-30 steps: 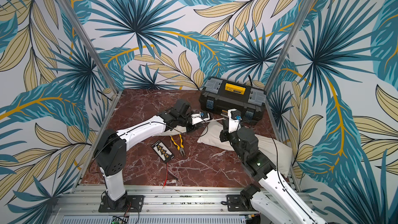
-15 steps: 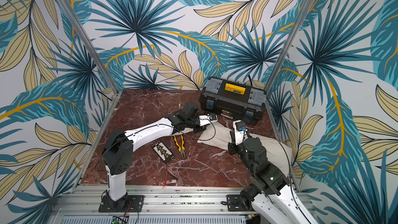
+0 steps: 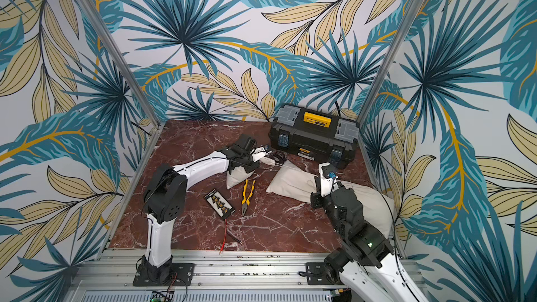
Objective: Close the soil bag
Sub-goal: Place the soil bag at the center of the board.
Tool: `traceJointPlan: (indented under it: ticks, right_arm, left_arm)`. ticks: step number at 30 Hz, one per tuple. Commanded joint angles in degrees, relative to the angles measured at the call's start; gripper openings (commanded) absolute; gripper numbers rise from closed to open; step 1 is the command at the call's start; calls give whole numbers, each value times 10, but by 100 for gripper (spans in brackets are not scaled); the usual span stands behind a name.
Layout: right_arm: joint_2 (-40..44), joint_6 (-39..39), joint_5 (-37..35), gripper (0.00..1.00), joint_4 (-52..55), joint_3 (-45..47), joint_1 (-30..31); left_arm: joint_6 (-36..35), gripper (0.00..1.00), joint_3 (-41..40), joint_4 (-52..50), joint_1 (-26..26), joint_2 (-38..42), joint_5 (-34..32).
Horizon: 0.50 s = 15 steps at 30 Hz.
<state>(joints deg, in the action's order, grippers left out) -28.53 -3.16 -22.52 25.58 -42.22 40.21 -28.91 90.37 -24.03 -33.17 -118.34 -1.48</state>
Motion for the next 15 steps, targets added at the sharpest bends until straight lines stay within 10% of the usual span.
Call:
traceJointPlan:
  ticks: [1, 10, 15]
  right_arm:
    - [58, -6, -162, 0, -132, -51, -19]
    - [39, -12, -172, 0, -134, -40, -19]
    - [-33, -41, -84, 0, -180, -1, -19]
  left_arm:
    - [60, 14, -22, -122, 114, -44, -269]
    - [147, 8, -29, -111, 198, -14, -341]
    - [100, 15, -112, 6, 147, 73, -253]
